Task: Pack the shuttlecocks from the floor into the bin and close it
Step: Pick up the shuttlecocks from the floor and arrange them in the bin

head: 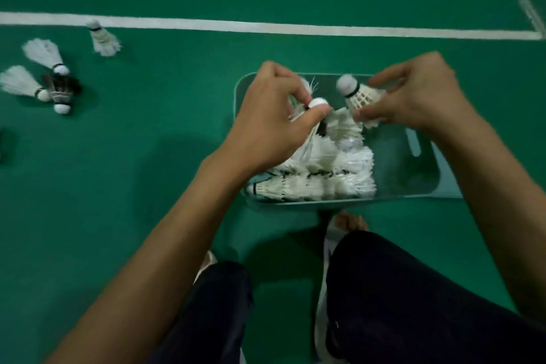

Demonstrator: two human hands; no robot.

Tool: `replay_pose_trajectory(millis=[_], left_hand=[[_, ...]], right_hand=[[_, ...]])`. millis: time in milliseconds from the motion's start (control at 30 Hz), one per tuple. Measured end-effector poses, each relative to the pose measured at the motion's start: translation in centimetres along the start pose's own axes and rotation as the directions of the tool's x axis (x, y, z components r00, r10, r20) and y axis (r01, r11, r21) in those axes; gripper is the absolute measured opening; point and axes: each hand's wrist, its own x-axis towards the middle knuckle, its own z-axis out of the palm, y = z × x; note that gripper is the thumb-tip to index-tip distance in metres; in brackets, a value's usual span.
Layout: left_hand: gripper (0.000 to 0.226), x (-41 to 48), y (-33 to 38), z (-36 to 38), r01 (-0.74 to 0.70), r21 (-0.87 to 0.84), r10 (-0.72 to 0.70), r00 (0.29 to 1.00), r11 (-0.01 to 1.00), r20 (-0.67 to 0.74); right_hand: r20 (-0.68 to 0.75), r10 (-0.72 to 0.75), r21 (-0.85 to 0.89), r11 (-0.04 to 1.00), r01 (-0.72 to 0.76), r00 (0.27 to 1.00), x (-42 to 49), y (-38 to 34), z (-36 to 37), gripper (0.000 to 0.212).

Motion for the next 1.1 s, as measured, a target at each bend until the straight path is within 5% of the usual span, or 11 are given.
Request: replay_pose_trajectory(millis=[67,233,367,667,867,1100], left_hand=[[0.024,-0.2,-0.4,1.7,0.038,0.022,-0.039,0.998,0.999,0.043],[0.026,-1.4,-1.0,3.1,0.113,0.009,-0.113,0.993,0.994,-0.026],[0.032,-0.4,-1.5,3.9,0.138,0.022,-0.139,0.990,0.990,0.029],[0.027,2.0,-0.5,6.4,0.222,-0.187,-0.219,0.975,0.957,0.037],[0.030,1.9,-1.9,7.0,0.244,-0.256,-0.242,0.969,0.935,0.041],[0.033,2.0,-1.8,6.7,0.253,-0.319,-0.259,0.966,0.913,0.024]], right_hand=[[-0.073,-0.009,-0.202,0.979,-0.006,0.997,0.3,3.0,1.1,0.064],[-0.091,-0.124,-0.538,0.841,0.056,0.988,-0.1,5.7,4.6,0.019],[-0.020,-0.219,-0.621,0.768,0.160,0.975,0.8,6.2,6.5,0.037],[0.016,-0.187,-0.365,0.914,0.180,0.982,4.1,8.5,9.2,0.042],[0.092,0.176,-0.018,0.984,-0.175,0.980,4.0,9.4,8.2,0.036],[0.307,0.273,0.229,0.909,-0.349,0.912,4.9,9.7,8.1,0.037]])
